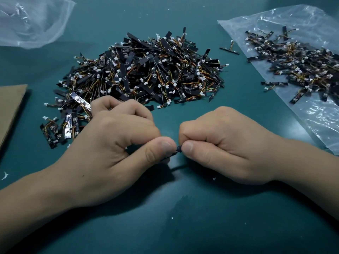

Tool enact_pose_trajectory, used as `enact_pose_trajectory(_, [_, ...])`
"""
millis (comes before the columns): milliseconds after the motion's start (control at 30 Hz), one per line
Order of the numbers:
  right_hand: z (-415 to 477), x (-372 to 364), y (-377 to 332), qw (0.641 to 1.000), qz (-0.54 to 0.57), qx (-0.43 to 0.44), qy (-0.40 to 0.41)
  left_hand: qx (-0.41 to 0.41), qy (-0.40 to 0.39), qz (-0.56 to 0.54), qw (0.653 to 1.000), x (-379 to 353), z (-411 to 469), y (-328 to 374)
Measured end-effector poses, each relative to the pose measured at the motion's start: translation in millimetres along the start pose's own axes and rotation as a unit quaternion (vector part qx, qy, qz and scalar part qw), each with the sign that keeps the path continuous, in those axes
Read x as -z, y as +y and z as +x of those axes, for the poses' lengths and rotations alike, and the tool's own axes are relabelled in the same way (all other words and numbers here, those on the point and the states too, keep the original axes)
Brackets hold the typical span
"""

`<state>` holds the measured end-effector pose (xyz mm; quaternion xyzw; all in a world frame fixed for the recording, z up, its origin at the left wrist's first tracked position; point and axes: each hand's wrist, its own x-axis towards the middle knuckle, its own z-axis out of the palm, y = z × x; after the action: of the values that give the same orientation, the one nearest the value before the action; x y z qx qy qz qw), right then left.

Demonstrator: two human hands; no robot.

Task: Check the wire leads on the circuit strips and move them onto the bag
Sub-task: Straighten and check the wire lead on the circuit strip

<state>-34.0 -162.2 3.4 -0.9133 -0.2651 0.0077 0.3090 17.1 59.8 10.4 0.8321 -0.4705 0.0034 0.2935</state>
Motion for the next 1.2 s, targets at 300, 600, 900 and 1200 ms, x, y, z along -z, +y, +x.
enact_pose_trajectory(300, [-2.4,2.5,-2.4,0.999,0.024,0.027,0.001,-0.053,-0.033,-0.014,0.998,-4.1,0.9,-1.5])
enact_pose_trajectory(600, [-0.8,0.3,-5.0,0.999,0.021,0.040,-0.009,0.007,0.054,-0.022,0.998,-6.7,-0.5,-0.8])
enact_pose_trajectory(900, [-2.8,-5.0,-6.4,0.998,0.028,0.010,0.059,0.017,0.048,0.010,0.999,-5.2,-3.5,11.1])
enact_pose_trajectory(1200, [-0.2,-0.9,-8.1,1.000,0.013,0.005,0.014,0.009,-0.002,0.000,1.000,-8.2,-1.6,16.0])
